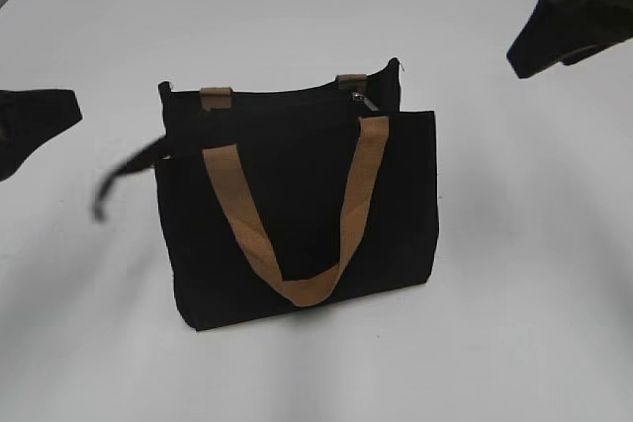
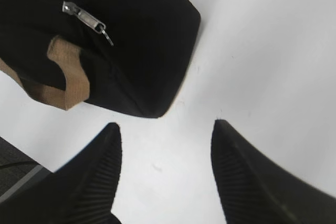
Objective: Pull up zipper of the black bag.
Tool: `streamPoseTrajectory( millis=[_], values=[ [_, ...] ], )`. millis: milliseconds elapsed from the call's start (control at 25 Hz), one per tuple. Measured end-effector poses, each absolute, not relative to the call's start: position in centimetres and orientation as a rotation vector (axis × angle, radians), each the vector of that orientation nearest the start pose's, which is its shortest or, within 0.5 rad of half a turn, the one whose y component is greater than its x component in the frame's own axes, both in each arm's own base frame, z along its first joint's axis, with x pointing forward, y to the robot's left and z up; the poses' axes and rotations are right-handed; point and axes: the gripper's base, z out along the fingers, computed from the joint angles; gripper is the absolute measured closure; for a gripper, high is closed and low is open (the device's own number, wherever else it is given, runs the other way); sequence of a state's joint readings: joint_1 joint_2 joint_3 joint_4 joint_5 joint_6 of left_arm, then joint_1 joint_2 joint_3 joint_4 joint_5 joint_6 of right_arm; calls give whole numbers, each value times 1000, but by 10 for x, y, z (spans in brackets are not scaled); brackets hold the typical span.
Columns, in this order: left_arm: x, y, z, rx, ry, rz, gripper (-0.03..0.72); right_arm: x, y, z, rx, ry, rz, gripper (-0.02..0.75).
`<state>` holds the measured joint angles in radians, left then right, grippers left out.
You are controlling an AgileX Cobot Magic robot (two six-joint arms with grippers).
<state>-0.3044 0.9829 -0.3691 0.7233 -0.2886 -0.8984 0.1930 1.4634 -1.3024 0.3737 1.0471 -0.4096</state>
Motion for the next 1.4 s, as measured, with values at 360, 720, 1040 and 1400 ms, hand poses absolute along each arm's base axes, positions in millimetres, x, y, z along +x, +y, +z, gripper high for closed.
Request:
streamPoseTrajectory(
  millis=[360, 720, 1040, 1400],
  values=[
    [140, -76, 273, 295, 1788, -703, 214, 214, 62, 366, -512, 2564, 303, 283],
    [121, -89, 260, 611, 1903, -799, 268, 114, 41, 344, -456, 2490, 285, 283],
    [158, -48, 282, 181, 1837, -265, 316, 57, 17, 324, -351, 2413, 133, 283],
    [171, -36, 248, -257, 2121, -214, 320, 15, 4, 327, -284, 2241, 82, 283]
  ],
)
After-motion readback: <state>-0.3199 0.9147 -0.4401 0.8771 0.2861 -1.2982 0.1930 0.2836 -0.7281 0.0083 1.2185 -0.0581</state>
